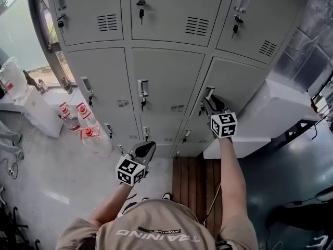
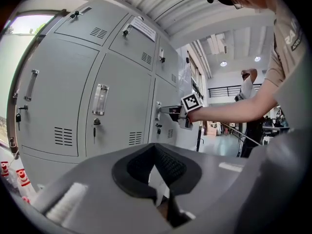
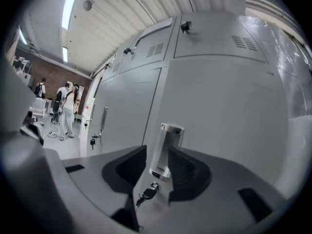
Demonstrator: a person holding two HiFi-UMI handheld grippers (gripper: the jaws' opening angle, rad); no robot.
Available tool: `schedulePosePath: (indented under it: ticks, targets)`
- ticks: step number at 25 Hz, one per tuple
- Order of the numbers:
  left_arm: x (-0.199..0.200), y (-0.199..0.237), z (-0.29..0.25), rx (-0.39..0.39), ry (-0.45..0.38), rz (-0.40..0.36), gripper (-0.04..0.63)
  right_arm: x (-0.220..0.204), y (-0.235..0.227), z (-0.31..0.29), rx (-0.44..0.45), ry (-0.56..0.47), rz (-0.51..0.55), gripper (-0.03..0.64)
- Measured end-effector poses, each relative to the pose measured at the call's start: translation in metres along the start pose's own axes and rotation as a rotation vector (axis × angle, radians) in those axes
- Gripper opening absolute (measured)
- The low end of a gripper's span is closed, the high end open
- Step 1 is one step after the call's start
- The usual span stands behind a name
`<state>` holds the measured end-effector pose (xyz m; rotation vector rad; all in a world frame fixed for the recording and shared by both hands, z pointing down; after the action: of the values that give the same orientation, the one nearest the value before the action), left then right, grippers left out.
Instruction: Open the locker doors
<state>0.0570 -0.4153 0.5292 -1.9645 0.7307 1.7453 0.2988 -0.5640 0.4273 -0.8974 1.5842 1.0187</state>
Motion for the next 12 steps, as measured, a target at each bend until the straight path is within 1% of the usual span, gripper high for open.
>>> schedulePosePath:
  ticks: [4,7,12]
  targets:
    - [-0.005,0.005,-0.003,0.018,0.006,0.010,0.006,-0.011,-0.003,-0.014,0.009,0.045,-0.016,0.107]
    - [-0.010,0.011,-0.001,0.038,0.012,0.024,0.006,-0.016,-0.005,-0.023,0.012,0.055,-0.060,0.107]
    - [-0.020,0.018,0.006,0.065,0.028,0.041,0.006,-0.015,0.000,-0.037,0.010,0.047,-0.096,0.107]
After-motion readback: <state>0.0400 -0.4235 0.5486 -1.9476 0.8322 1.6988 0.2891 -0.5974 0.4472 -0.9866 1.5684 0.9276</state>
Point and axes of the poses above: the fingertips, and each gripper's own axes: z backward along the fingers, y to its left, x out of its top, the point moved 1 cm from there along z, backward along the fingers, and after that the axes turned 4 degrees about -z, right-handed, at the moved point
